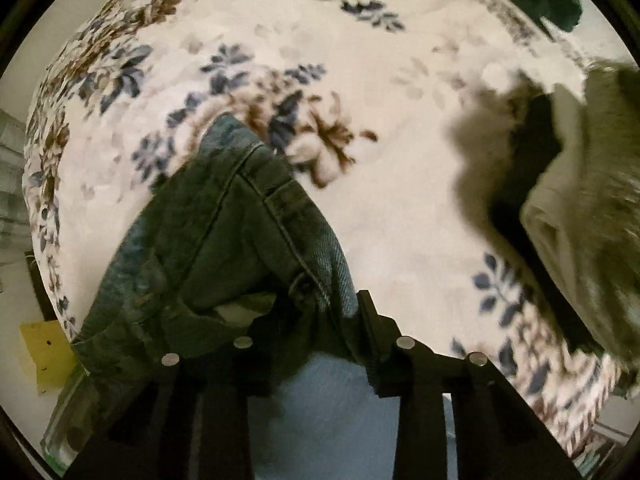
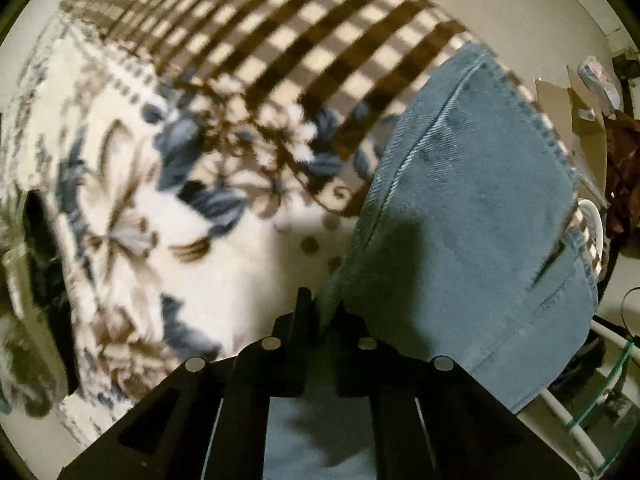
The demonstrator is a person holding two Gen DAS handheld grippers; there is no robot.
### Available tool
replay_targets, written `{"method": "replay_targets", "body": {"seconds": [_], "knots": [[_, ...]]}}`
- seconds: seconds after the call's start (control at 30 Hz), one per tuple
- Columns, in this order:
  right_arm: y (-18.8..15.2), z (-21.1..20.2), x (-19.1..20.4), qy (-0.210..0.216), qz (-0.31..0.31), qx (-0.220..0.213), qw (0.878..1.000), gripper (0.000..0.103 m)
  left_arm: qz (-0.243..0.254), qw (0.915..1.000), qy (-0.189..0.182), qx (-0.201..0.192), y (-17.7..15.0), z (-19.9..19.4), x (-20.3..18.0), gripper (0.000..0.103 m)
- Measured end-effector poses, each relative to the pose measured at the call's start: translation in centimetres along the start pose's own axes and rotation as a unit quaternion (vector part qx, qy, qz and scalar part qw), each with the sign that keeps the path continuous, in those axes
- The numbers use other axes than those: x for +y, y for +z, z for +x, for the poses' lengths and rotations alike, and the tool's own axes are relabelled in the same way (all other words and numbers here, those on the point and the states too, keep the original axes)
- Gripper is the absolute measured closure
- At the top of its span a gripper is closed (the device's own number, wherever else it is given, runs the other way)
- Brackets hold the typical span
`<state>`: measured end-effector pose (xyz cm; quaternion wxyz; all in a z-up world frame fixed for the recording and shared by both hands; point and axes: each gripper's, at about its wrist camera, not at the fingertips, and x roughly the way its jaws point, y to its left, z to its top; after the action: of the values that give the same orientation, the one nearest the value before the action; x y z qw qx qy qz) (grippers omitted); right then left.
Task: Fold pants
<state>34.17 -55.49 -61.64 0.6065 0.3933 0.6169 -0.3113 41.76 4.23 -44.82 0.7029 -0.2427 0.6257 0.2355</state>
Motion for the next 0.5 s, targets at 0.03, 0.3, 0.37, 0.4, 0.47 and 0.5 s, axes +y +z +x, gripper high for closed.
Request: {"method": "replay_targets", "body": {"seconds": [0.03,0.3,0.37,0.4,0.47,0.5], "knots": [[-0.4,-0.7,-0.4,0.006,-0.004,-0.005,1.000,0.097,-0.003,0.9999,-0.015,-0.002,-0.5,-1.5,0.9,0.077],[-7.4,-9.3,-4.4,0.036,-0.038,-0.042,0.998,0.098,-0.016,0.9965,-0.083,0.001,-6.6,-5.8,13.1,0.078],[-9.7,-10.9,-6.8,0.027,-0.047,-0.048,0.997,0.098,-0.019,0.9957,-0.090,0.010,-8.3,-6.0,15.3,0.079],[-10.2,-10.9,-7.8,0.020,-0.050,-0.050,0.997,0.098,-0.017,0.9958,-0.089,0.013,-9.2,-6.1,16.3,0.079],[-12.3,-11.0,-10.4,0.004,-0.051,-0.047,0.998,0.098,-0.012,0.9959,-0.086,0.026,-11.3,-5.9,18.9,0.079],[-13.1,-10.7,-11.5,-0.004,-0.051,-0.047,0.998,0.098,-0.011,0.9961,-0.082,0.031,-12.0,-5.4,19.8,0.079]]}}
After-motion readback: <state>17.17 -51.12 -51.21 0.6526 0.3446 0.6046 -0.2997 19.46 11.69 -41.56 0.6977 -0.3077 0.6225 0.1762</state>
